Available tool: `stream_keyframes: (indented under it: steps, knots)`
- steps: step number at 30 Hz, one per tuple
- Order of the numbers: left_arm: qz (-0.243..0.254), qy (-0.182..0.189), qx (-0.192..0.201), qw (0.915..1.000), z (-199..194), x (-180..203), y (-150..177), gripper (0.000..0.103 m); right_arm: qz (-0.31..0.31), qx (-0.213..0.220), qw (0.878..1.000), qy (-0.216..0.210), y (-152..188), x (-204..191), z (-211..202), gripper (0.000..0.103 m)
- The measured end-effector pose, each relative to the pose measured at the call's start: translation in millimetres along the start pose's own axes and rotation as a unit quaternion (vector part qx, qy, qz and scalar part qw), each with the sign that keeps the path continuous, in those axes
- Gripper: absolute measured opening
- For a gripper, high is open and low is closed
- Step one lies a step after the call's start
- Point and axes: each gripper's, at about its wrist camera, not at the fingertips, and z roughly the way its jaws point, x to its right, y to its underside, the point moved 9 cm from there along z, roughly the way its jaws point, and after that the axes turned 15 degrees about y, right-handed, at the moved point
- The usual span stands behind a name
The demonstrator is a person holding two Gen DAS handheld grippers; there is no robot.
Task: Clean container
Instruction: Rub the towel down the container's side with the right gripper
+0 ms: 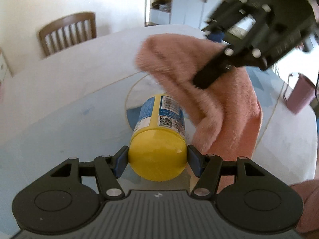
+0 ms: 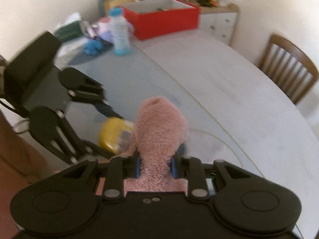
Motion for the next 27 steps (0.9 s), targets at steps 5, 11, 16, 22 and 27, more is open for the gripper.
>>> stream_keyframes:
  steps: [5,11,16,22,27]
  knots:
    - [0.056,-0.008,-0.011,0.9984,5,13,-9,0.062,-0.041,0.001,0.999,-0.035,-13,-21,3,0.026]
    - [0.098,-0.01,-0.024,0.9948,11,22,-9,0.062,-0.09,-0.021,0.995,-0.043,-18,-39,19,0.026]
    - [0.083,0.0,-0.023,0.9963,13,17,-10,0.061,-0.098,-0.039,0.994,-0.03,-22,-30,38,0.026]
    - [0.068,0.009,-0.014,0.9976,12,15,-11,0.062,-0.06,-0.06,0.996,-0.007,-12,1,52,0.027]
    - [0.065,0.012,-0.01,0.9978,10,16,-10,0.062,-0.032,-0.074,0.997,0.012,-1,22,61,0.026]
